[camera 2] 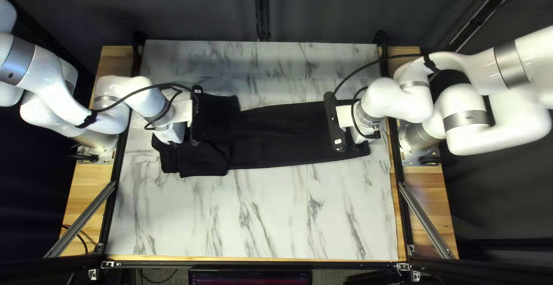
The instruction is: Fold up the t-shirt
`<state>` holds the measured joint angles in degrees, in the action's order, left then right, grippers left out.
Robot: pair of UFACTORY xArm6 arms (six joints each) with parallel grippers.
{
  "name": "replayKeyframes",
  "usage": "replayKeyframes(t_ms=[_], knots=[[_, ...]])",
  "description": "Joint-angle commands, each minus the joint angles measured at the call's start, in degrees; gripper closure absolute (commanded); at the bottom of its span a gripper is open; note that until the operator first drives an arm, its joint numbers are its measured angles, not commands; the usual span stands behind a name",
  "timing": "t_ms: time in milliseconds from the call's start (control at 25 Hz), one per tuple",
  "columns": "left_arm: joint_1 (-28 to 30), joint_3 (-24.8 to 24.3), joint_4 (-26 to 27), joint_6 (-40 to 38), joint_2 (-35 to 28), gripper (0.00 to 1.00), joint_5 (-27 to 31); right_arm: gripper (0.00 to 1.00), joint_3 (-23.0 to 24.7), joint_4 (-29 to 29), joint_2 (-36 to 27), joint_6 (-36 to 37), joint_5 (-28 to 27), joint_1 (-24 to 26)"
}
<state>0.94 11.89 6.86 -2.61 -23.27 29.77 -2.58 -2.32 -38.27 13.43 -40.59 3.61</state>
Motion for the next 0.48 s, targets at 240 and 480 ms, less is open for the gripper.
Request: replayKeyframes(t_ms=[240, 480], knots=[[-0.32, -0.51, 0.2, 0.35, -0.03, 0.95, -0.43, 0.87, -0.69, -1.41, 8.22, 7.57, 5.76, 6.1], [-0.54, -0.37, 0.16, 0.46, -0.29, 0.95, -0.03, 1.0, -0.92, -1.71, 8.67, 7.75, 5.76, 5.96]])
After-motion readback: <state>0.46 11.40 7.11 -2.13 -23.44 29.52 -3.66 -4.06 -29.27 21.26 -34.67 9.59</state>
